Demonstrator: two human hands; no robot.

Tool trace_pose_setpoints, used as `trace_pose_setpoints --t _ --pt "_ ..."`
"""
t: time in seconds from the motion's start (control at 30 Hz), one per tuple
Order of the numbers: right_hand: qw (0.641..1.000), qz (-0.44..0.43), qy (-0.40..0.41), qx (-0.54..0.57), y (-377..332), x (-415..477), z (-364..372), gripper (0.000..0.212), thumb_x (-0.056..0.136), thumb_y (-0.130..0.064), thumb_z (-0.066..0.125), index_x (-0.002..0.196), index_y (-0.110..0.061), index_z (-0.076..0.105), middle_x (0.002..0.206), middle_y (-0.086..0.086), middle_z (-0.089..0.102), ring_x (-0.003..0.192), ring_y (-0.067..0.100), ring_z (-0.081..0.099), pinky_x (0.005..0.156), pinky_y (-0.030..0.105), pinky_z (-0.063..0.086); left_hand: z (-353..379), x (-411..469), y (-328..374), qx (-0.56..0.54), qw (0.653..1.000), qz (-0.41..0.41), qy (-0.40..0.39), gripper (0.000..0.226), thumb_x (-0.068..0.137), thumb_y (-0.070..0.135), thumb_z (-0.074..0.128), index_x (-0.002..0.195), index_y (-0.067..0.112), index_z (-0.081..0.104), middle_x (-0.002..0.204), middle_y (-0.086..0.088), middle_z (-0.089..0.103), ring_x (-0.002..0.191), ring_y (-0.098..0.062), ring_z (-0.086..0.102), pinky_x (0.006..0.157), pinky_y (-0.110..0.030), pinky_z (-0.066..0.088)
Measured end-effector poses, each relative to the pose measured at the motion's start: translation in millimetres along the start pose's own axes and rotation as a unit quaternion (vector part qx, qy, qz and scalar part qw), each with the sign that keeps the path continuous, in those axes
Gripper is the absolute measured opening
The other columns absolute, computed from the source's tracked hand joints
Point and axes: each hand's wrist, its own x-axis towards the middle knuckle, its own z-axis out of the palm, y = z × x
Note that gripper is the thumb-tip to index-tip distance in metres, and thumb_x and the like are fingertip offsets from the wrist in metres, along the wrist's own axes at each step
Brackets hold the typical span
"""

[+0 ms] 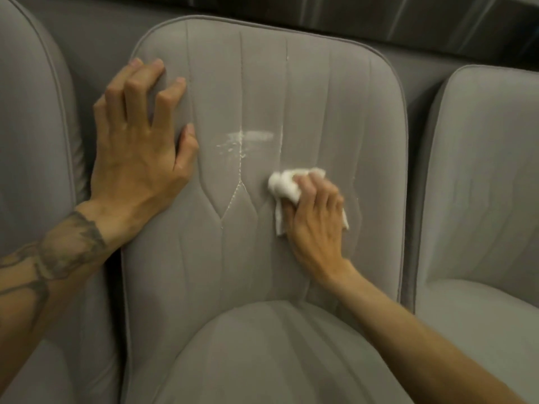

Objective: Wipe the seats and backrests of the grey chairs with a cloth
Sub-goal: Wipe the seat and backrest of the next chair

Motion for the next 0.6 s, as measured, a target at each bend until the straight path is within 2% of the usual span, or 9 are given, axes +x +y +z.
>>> trace_pose_setpoints --t 0.07,0.1,0.2,0.27,0.33,0.47,0.53,0.6 --pt "0.999 -0.04 -0.037 -0.006 12 -10 -7 0.04 0.102 -0.029 0.053 0.136 -0.012 0.045 0.136 0.014 0.051 0.121 0.03 0.048 0.106 0.036 0.034 0 0 1 -0.002 1.0 -0.001 0.002 0.051 0.102 0.03 0.052 0.148 0.012 0.04 0.158 -0.022 0.038 0.148 -0.036 0.029 0.113 -0.056 0.032" --pt "0.999 -0.042 -0.027 -0.008 18 1 -9 0.04 0.102 -0.03 0.052 0.137 -0.012 0.045 0.136 0.013 0.05 0.12 0.03 0.047 0.105 0.036 0.034 -1 0 1 -0.005 1.0 -0.001 0.004 0.051 0.102 0.029 0.053 0.147 0.012 0.04 0.158 -0.022 0.038 0.147 -0.035 0.028 0.112 -0.057 0.032" --pt "0.997 0.039 0.064 -0.014 23 51 -7 0.037 0.103 -0.037 0.048 0.132 -0.015 0.046 0.133 0.007 0.046 0.115 0.025 0.045 0.1 0.033 0.034 1 -1 0 -0.007 1.0 0.001 0.011 0.05 0.102 0.029 0.054 0.146 0.012 0.04 0.157 -0.023 0.039 0.145 -0.033 0.028 0.11 -0.056 0.033" --pt "0.99 0.084 0.111 -0.008 11 54 2 0.038 0.103 -0.04 0.047 0.131 -0.014 0.048 0.133 0.007 0.047 0.115 0.024 0.046 0.101 0.032 0.033 2 -1 -1 0.002 1.0 0.003 0.013 0.049 0.102 0.03 0.053 0.146 0.012 0.04 0.156 -0.023 0.041 0.145 -0.033 0.029 0.11 -0.055 0.033" --pt "0.991 0.085 0.102 0.012 -3 15 15 0.04 0.103 -0.037 0.048 0.132 -0.009 0.049 0.134 0.011 0.05 0.118 0.028 0.046 0.104 0.034 0.033 1 -1 0 0.006 1.0 0.001 0.011 0.049 0.102 0.03 0.053 0.145 0.012 0.04 0.157 -0.023 0.041 0.146 -0.036 0.03 0.11 -0.055 0.033" --pt "0.998 0.052 0.014 0.034 -16 -69 23 0.038 0.103 -0.035 0.047 0.131 -0.009 0.045 0.13 0.015 0.056 0.119 0.031 0.05 0.103 0.039 0.039 0 0 1 0.016 1.0 -0.006 -0.002 0.05 0.103 0.031 0.051 0.147 0.012 0.04 0.159 -0.023 0.04 0.149 -0.041 0.032 0.11 -0.054 0.033" --pt "0.998 0.046 0.03 0.03 -7 -56 24 0.038 0.104 -0.036 0.045 0.131 -0.011 0.045 0.131 0.012 0.053 0.118 0.03 0.049 0.104 0.037 0.035 -1 0 1 0.019 1.0 -0.005 -0.001 0.05 0.103 0.032 0.05 0.147 0.012 0.04 0.159 -0.023 0.04 0.149 -0.042 0.033 0.11 -0.053 0.032" --pt "0.994 0.069 0.08 0.018 3 -23 26 0.039 0.104 -0.038 0.044 0.133 -0.012 0.044 0.134 0.007 0.047 0.12 0.028 0.047 0.107 0.031 0.029 -1 -1 0 0.021 1.0 -0.009 0.002 0.049 0.103 0.033 0.049 0.147 0.012 0.04 0.159 -0.023 0.04 0.149 -0.042 0.034 0.11 -0.052 0.032"
